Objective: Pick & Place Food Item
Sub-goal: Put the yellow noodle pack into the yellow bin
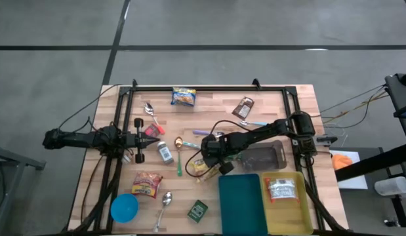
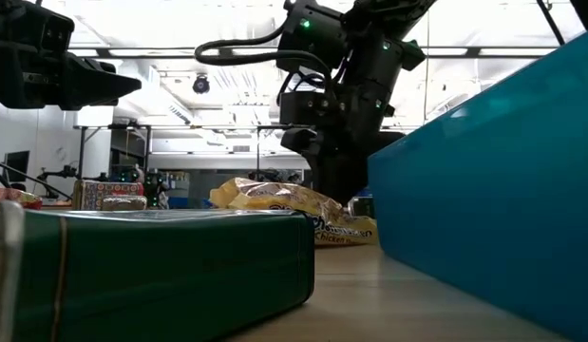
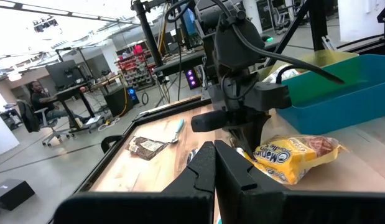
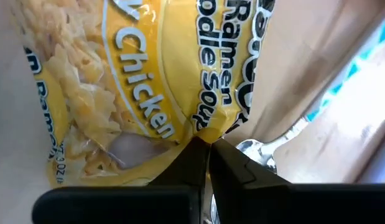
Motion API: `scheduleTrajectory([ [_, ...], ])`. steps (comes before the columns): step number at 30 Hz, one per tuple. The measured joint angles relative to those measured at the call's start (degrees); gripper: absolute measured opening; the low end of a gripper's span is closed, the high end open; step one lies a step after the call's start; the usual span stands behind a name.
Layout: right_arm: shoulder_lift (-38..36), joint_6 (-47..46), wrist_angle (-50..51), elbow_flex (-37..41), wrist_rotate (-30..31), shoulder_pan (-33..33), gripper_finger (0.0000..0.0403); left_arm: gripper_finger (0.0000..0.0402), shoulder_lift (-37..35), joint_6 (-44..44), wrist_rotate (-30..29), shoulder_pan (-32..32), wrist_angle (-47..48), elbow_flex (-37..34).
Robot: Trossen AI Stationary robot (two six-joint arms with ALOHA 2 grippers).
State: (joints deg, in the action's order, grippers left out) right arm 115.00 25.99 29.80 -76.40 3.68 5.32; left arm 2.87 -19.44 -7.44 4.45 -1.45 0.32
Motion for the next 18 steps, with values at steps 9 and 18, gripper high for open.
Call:
scheduleTrajectory([
  [9,-1.75,-6.79,0.03,0.0,3.02,0.07,0.0013,0.0,-0.02,-0.01,0.0,0.0,-0.02,-0.02],
  [18,-7.4,-12.87,1.29,0.02,4.16,0.98,0.0013,0.0,-0.02,-0.02,0.0,0.0,-0.01,0.0],
])
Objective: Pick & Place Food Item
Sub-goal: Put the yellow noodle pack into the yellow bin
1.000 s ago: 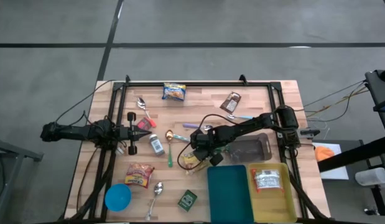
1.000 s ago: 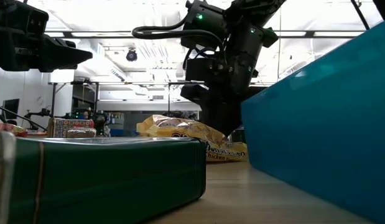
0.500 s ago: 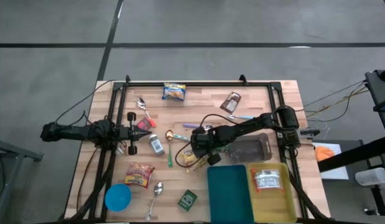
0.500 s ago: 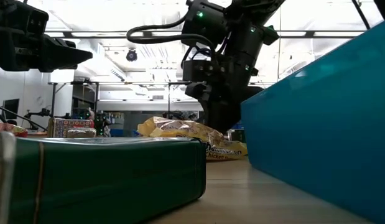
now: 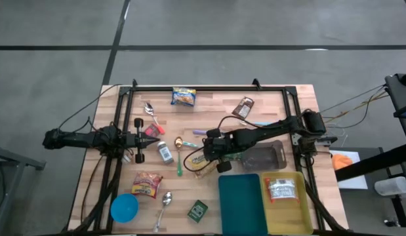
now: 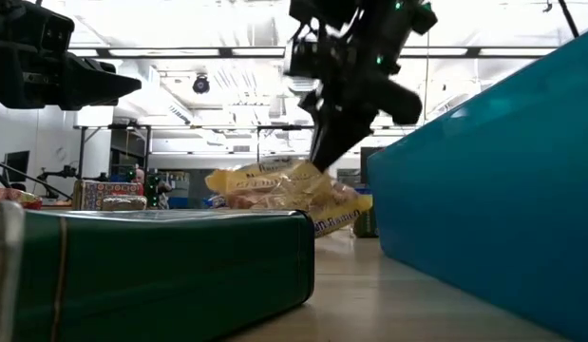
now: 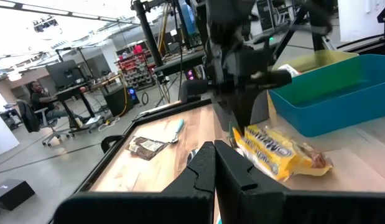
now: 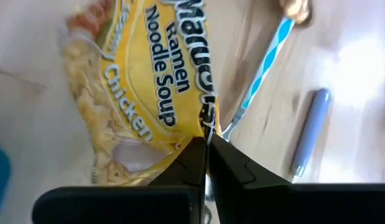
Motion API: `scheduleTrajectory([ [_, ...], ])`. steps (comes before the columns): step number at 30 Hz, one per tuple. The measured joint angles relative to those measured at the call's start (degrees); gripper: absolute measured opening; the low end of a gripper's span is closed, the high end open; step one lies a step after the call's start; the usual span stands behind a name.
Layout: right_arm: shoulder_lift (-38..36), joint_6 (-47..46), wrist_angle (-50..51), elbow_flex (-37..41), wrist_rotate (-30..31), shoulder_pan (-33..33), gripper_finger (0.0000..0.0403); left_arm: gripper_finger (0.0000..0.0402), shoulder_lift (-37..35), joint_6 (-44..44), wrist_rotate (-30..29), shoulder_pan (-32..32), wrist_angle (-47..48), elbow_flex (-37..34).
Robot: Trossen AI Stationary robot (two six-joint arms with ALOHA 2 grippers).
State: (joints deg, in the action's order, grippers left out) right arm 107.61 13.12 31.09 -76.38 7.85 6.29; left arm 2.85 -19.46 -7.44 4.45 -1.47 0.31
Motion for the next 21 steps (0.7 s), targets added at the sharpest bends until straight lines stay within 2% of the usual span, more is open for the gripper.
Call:
scheduleTrajectory([
  [4,-1.15,-1.63,0.25,0.0,5.63,1.39,0.0013,0.0,0.0,0.02,-0.02,0.0,-0.01,0.0],
  [21,-1.11,-6.29,1.93,0.09,44.72,9.75,0.0013,0.0,0.0,0.0,-0.02,0.0,0.0,0.0],
])
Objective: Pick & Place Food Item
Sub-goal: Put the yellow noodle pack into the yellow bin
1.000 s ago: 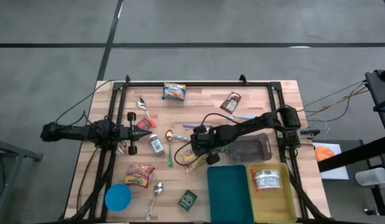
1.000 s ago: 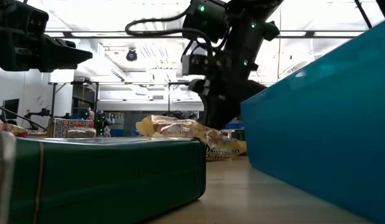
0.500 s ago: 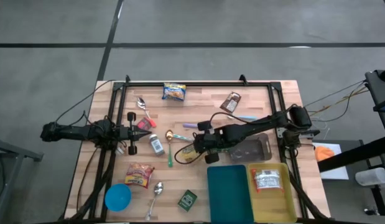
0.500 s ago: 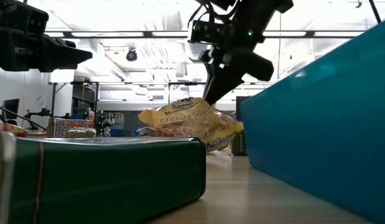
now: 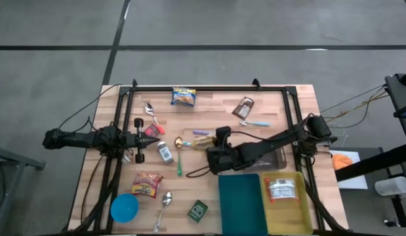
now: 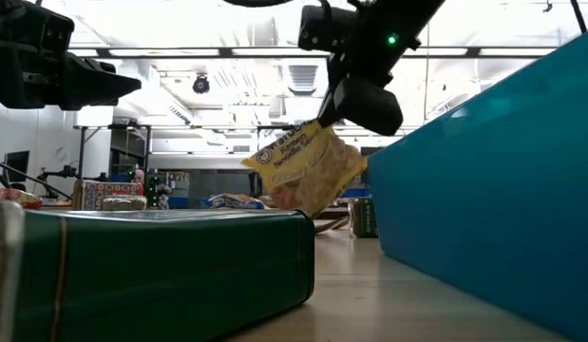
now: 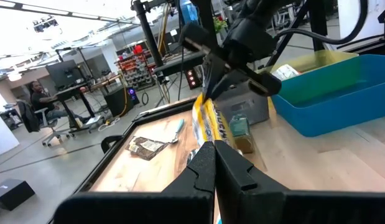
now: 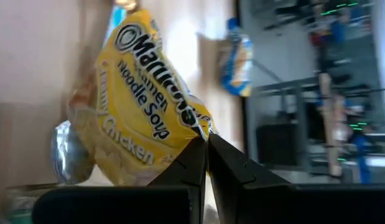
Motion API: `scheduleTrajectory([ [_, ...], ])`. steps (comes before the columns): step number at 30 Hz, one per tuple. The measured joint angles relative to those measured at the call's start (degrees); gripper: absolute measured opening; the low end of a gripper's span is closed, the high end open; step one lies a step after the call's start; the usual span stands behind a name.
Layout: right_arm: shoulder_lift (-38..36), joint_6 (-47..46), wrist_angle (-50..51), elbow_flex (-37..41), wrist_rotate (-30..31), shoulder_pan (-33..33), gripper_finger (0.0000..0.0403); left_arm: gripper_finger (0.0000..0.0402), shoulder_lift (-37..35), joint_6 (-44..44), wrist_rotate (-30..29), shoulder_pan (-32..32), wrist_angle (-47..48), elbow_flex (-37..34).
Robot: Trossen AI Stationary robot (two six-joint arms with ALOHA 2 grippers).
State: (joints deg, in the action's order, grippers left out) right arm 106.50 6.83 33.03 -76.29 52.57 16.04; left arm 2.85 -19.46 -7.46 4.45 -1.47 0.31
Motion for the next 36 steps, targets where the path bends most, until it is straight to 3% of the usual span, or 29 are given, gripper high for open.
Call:
scheduleTrajectory([
  [16,0.02,1.18,0.1,0.0,24.92,3.93,0.0013,0.0,0.0,0.0,0.02,0.0,-0.01,-0.01],
  [26,-2.97,4.2,1.3,-0.28,28.64,7.36,0.0013,0.0,0.02,0.02,0.02,0.0,-0.01,-0.01],
  [36,-12.49,4.3,1.5,-0.28,28.3,15.32,0.0013,0.0,0.02,0.02,0.02,0.0,-0.01,0.01],
])
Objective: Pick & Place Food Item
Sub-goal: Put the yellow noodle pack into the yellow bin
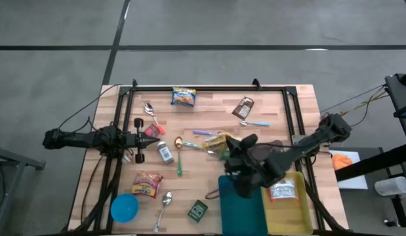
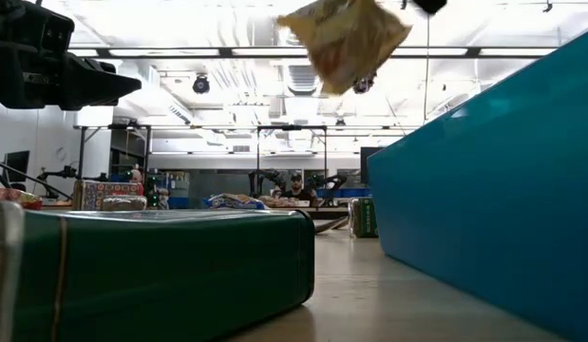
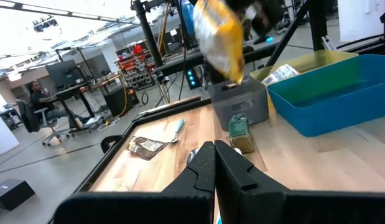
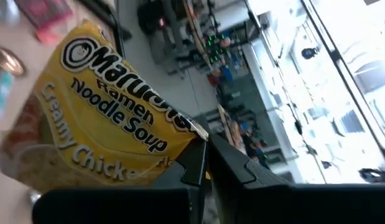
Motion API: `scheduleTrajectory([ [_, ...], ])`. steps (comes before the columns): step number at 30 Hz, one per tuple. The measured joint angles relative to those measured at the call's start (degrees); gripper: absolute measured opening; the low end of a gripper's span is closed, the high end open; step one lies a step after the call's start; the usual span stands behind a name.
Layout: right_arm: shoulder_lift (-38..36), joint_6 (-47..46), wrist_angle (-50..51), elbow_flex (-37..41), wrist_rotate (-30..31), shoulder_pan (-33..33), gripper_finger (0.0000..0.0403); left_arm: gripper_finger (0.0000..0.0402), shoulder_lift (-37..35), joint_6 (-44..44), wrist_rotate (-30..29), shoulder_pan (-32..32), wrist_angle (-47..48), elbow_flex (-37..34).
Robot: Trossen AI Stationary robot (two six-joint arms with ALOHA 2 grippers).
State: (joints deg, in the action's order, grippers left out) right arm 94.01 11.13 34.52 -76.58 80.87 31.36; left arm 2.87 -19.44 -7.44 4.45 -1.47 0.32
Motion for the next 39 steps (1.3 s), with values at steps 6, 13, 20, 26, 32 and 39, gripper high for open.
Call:
scheduleTrajectory([
  [6,-5.1,-1.98,-0.16,-0.02,0.14,7.13,0.0013,0.0,0.0,-0.02,0.0,0.0,0.01,-0.01],
  [13,-8.06,-1.45,-0.27,-0.02,0.3,16.31,0.0013,0.0,0.0,-0.02,-0.02,0.0,0.0,-0.01],
  [20,-8.82,-4.07,-0.27,-0.02,0.25,25.49,0.0013,0.0,0.0,0.0,0.0,0.0,0.0,-0.02],
  [26,-8.95,-10.76,-0.24,-0.02,-0.04,33.61,0.0013,0.0,0.0,-0.02,-0.02,0.0,0.0,-0.02],
  [32,-9.21,-24.89,1.63,-0.02,-2.88,40.08,0.0013,0.0,0.0,-0.02,0.0,0.0,0.0,-0.01],
  [39,-9.22,-48.88,12.45,-0.02,-10.33,42.2,0.0013,0.0,0.0,-0.01,-0.02,0.0,0.01,-0.01],
])
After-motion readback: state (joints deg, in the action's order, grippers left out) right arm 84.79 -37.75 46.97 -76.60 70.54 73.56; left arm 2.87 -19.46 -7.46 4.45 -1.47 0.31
